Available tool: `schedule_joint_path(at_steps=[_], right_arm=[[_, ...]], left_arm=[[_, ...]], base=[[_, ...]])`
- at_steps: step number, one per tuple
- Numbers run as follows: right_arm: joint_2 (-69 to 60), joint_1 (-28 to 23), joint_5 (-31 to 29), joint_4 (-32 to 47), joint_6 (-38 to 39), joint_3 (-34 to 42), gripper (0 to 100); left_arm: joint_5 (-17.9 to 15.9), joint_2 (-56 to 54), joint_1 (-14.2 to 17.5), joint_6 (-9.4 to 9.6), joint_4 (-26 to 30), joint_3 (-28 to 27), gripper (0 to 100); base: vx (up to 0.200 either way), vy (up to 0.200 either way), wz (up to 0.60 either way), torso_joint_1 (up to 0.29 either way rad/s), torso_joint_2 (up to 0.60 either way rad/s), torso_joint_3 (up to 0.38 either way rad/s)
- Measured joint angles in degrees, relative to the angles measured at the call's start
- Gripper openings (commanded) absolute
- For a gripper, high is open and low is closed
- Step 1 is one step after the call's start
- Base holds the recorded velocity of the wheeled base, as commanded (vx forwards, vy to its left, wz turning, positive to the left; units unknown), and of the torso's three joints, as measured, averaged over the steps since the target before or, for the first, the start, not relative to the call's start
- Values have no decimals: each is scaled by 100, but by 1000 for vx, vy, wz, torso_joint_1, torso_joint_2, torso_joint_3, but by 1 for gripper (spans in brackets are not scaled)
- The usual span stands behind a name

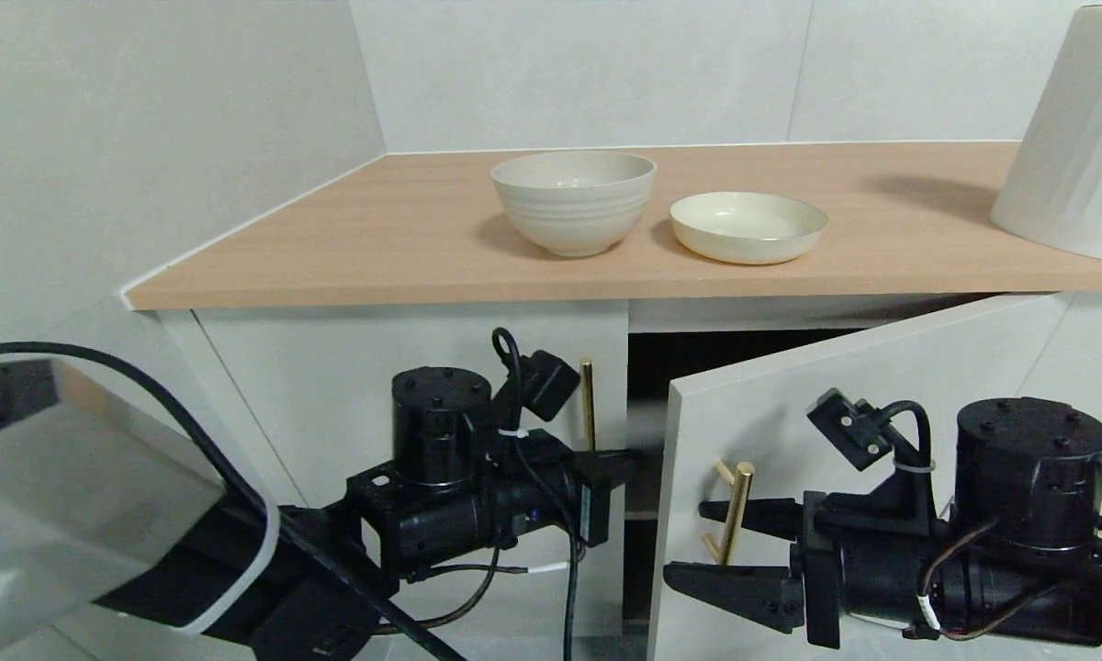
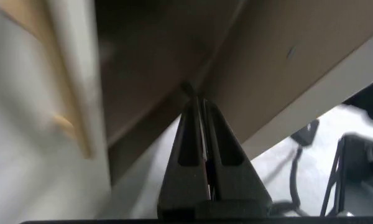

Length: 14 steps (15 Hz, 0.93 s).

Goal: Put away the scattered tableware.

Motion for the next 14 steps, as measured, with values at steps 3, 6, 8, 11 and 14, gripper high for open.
schedule_joint_path(at_steps=[3, 6, 8, 11, 14], right_arm=[[-51, 0, -18, 24, -11, 20, 100], [-160, -38, -22, 69, -22, 74, 100], [-247, -102, -99, 66, -40, 140, 100], [-405, -256, -464, 69, -155, 182, 100], [-642, -477, -602, 244, -358, 185, 100]], left_arm=[[20, 284, -132, -9, -300, -52, 0], [135, 573, -276, -2, -546, -304, 0], [151, 673, -330, -2, -552, -472, 0], [173, 722, -330, -2, -566, -551, 0], [167, 697, -361, -63, -533, -601, 0]], base=[[0, 0, 0, 0, 0, 0], [0, 0, 0, 0, 0, 0], [0, 0, 0, 0, 0, 0], [0, 0, 0, 0, 0, 0], [0, 0, 0, 0, 0, 0]])
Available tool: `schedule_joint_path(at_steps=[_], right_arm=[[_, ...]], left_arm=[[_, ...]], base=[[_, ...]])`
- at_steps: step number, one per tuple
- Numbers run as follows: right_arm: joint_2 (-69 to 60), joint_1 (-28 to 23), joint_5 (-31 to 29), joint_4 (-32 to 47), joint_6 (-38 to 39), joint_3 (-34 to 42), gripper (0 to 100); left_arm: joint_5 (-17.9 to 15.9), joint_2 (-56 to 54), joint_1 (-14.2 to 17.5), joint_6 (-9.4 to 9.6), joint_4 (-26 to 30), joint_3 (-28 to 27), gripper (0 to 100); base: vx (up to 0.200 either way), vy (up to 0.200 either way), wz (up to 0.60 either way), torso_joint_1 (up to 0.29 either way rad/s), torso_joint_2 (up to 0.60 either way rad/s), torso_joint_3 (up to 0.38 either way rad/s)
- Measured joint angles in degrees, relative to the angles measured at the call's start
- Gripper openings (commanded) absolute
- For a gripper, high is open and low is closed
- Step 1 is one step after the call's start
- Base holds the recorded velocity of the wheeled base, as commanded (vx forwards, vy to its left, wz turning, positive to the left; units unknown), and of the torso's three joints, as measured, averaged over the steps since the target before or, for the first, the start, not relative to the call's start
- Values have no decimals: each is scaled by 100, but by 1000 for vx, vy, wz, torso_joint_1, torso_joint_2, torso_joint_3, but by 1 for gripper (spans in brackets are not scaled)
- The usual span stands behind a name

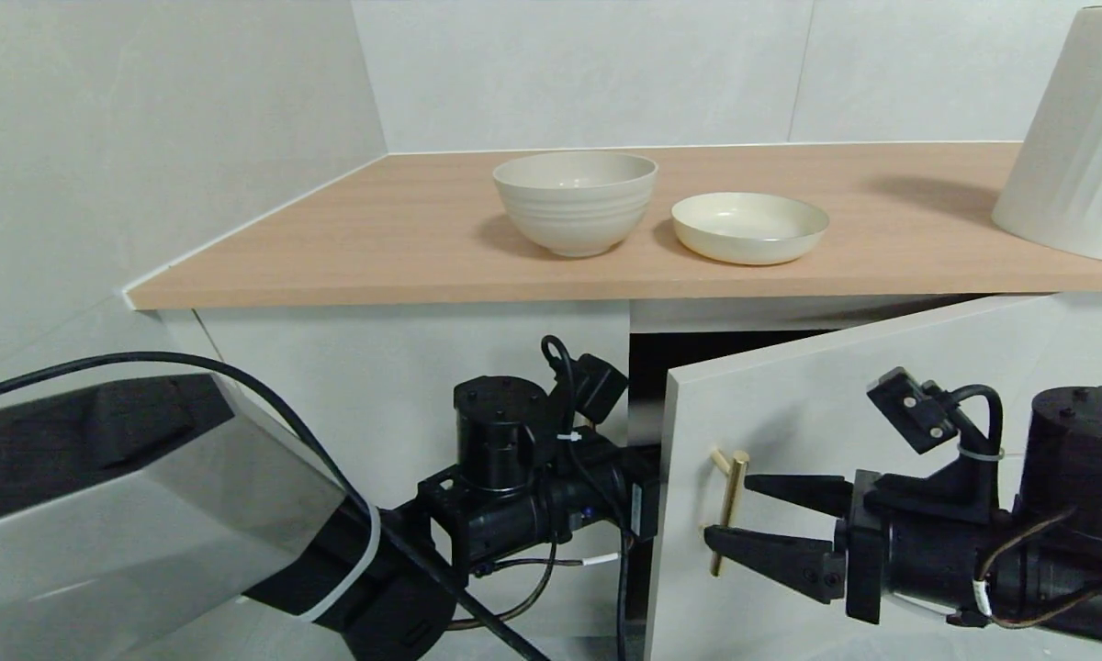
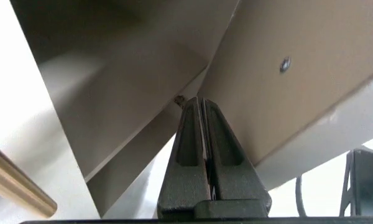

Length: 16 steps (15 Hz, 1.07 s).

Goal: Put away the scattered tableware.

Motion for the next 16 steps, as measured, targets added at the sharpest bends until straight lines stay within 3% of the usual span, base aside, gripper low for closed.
schedule_joint_path(at_steps=[3, 5, 6, 9, 16], right_arm=[[-485, -116, -276, 930, -152, -17, 100], [-895, -33, -1332, 1497, -427, 38, 100], [-1196, 91, -1510, 1831, -495, 85, 100], [-2053, 452, -1445, 3151, -561, 146, 100], [-2560, 606, -1135, 3394, -578, 204, 100]], left_arm=[[-7, -111, -33, -76, 148, -28, 0], [-13, -188, -78, -194, 282, -30, 0], [-9, -229, -116, -243, 306, -30, 0], [-16, -293, -221, -256, 306, -41, 0], [-20, -328, -372, -254, 478, -155, 0]], base=[[0, 0, 0, 0, 0, 0], [0, 0, 0, 0, 0, 0], [0, 0, 0, 0, 0, 0], [0, 0, 0, 0, 0, 0], [-171, 0, 0, 3, 3, 0]])
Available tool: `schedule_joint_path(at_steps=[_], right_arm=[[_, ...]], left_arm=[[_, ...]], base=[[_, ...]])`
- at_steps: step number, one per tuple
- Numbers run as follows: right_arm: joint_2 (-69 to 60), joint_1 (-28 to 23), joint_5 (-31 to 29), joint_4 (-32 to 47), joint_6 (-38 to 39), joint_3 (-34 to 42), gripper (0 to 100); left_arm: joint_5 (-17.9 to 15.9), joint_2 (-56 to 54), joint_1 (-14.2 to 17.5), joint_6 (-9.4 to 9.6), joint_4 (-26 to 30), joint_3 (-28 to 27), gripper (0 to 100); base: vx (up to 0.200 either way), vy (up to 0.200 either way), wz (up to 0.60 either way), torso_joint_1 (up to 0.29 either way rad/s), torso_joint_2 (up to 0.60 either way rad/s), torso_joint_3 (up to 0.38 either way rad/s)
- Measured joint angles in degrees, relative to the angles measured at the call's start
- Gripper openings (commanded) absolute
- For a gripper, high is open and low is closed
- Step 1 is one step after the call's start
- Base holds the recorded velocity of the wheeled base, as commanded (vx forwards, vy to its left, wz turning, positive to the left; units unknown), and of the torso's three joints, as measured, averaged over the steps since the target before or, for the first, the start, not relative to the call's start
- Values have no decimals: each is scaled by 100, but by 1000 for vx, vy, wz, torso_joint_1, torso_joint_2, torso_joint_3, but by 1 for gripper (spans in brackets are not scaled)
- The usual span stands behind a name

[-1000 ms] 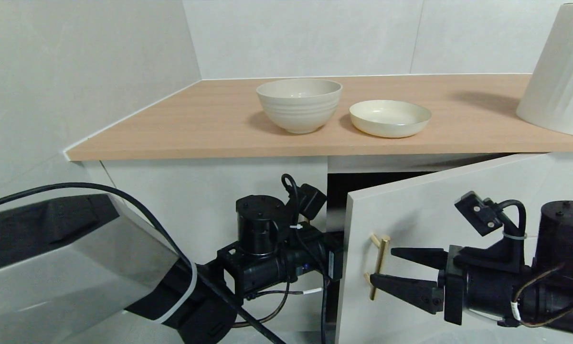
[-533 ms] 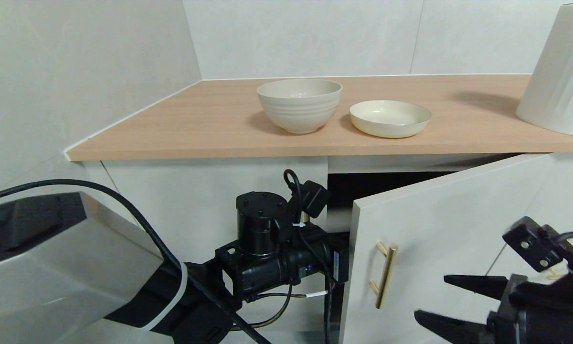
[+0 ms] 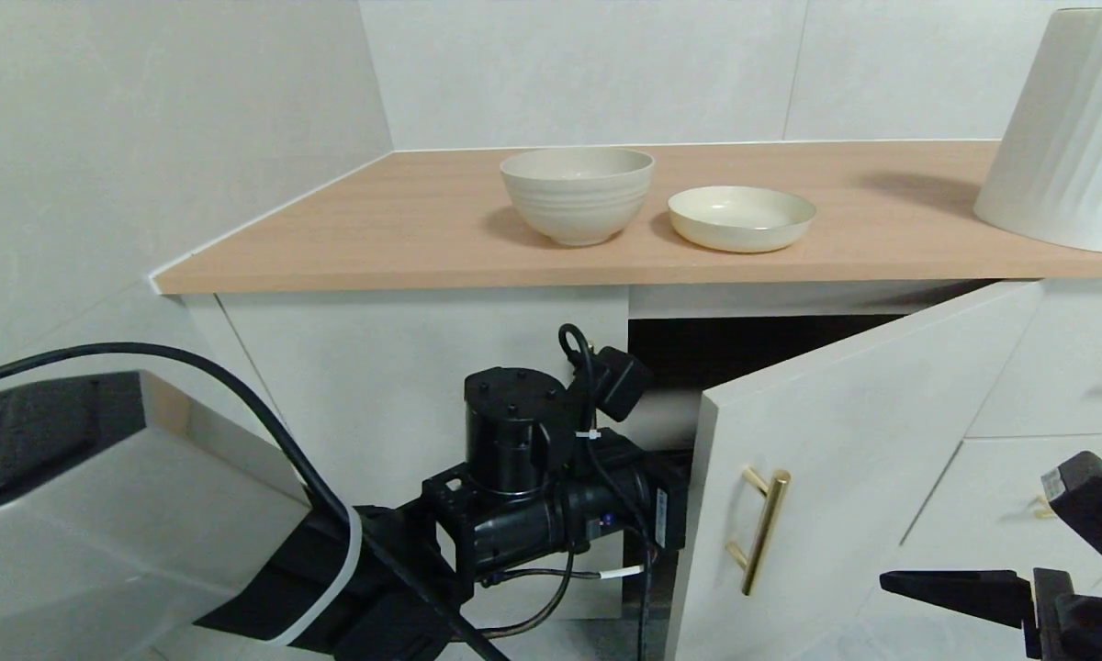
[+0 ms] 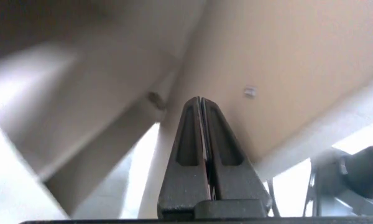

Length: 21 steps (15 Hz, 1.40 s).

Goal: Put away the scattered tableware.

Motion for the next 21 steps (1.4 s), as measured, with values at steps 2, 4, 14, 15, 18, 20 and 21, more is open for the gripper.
schedule_joint_path(at_steps=[2, 4, 14, 15, 18, 20, 21], right_arm=[[-35, 0, 18, 4, 0, 0, 100], [-50, 1, 22, 4, 0, 0, 100], [-57, 0, 21, 69, -2, 6, 100], [-59, 1, 21, 68, -7, -5, 100], [-80, 1, 21, 68, -7, -33, 100], [-88, 4, 18, 72, -10, -33, 100], [-91, 23, 21, 69, -10, -30, 100]], left_arm=[[1, 9, 10, 0, 165, -135, 0], [-2, 77, 7, -2, 294, -325, 0], [50, 280, 18, -11, 1022, -1039, 0], [34, 276, 5, -9, 1090, -1124, 0], [41, 295, 7, -11, 1307, -1381, 0], [55, 345, 16, -15, 1545, -1558, 0], [110, 375, 13, -15, 1619, -1640, 0]], base=[[0, 0, 0, 0, 0, 0], [0, 0, 0, 0, 0, 0], [-100, 0, 0, 3, 1, 0], [0, 0, 0, 0, 0, 0], [0, 0, 0, 0, 0, 0], [0, 0, 0, 0, 0, 0], [0, 0, 0, 0, 0, 0]])
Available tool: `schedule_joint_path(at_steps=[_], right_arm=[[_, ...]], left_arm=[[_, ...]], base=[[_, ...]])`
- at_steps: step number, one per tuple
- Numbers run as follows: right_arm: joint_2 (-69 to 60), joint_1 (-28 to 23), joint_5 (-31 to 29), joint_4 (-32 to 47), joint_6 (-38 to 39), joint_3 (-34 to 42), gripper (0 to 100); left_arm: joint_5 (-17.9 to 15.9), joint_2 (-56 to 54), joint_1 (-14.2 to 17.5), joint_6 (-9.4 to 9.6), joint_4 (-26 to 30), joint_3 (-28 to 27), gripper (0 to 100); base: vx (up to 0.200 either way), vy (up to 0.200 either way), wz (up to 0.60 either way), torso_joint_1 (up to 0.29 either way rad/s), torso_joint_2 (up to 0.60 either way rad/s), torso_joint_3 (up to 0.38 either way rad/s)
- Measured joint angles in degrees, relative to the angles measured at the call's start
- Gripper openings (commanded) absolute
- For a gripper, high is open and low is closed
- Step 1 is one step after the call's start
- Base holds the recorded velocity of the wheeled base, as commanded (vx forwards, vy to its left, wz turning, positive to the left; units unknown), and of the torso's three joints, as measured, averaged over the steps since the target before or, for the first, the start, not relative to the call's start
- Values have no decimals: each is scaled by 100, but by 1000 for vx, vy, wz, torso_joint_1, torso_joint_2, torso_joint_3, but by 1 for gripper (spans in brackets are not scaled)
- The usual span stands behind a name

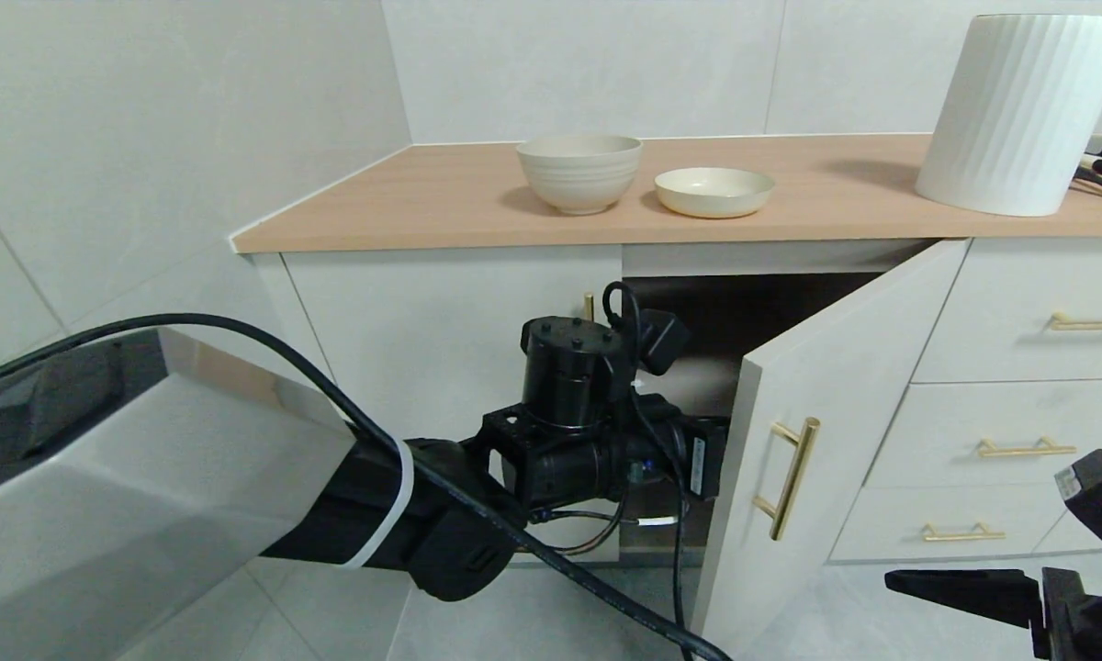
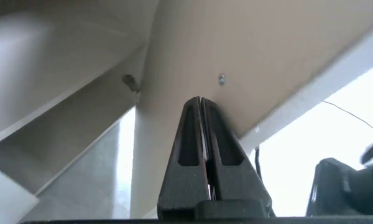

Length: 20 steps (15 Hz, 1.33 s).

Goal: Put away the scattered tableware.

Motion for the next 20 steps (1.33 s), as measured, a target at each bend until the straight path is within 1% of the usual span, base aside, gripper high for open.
schedule_joint_path(at_steps=[1, 3, 5, 6, 7, 8, 9, 10, 11, 12, 13, 14, 15, 17, 18, 20], right_arm=[[-2, 16, -2, 2, 0, 2, 100], [-7, 90, 0, 2, 0, 5, 100], [-35, 143, 0, 0, 0, 9, 100], [-77, 204, 4, 0, 2, 16, 100], [-157, 300, 63, 5, 2, 50, 100], [-300, 400, 291, 7, 0, 100, 100], [-452, 468, 611, 35, -4, 140, 100], [-589, 514, 758, 199, -23, 173, 100], [-675, 536, 773, 257, -52, 177, 100], [-733, 545, 784, 282, -90, 182, 100], [-761, 551, 784, 282, -101, 182, 100], [-769, 556, 767, 301, -102, 173, 100], [-774, 553, 758, 290, -102, 152, 100], [-702, 503, 516, 289, -99, 89, 100], [-652, 488, 386, 286, -101, 55, 100], [-568, 473, 327, 286, -102, 2, 100]], left_arm=[[57, 24, -11, 0, 29, -55, 0], [592, 88, -80, 1, 95, -227, 0], [885, 105, -257, 4, 104, -284, 0], [958, 79, -419, 6, 95, -286, 0], [912, 24, -573, -11, 82, -251, 0], [547, -113, -725, -161, 65, -151, 0], [-202, -329, -866, -429, 54, 35, 0], [-875, -557, -970, -660, 35, 226, 0], [-1108, -756, -990, -779, 18, 377, 0], [-892, -867, -898, -794, 13, 463, 0], [-675, -935, -772, -728, 22, 523, 0], [-539, -972, -681, -629, 35, 553, 0], [-484, -990, -618, -583, 51, 571, 0], [-57, -1014, -446, -385, 77, 625, 0], [74, -1045, -339, -290, 88, 702, 0], [187, -1173, -205, -213, 90, 881, 0]], base=[[0, 0, 0, 0, 0, 0], [0, 0, 0, 0, 0, 0], [0, 0, 0, 0, 0, 0], [0, 0, 0, 0, 0, 0], [0, 0, 0, 0, 0, 0], [0, 0, 0, 0, 0, 0], [0, 0, 0, 0, 0, 0], [0, 0, 0, 0, 0, 0], [0, 0, 0, 0, 0, 0], [0, 0, 0, 0, 0, 0], [0, 0, 0, 0, 0, 0], [0, 0, 0, 0, 0, 0], [0, 0, 0, 0, 0, 0], [0, 0, 0, 0, 0, 0], [0, 0, 0, 0, 0, 0], [0, 0, 0, 0, 0, 0]])
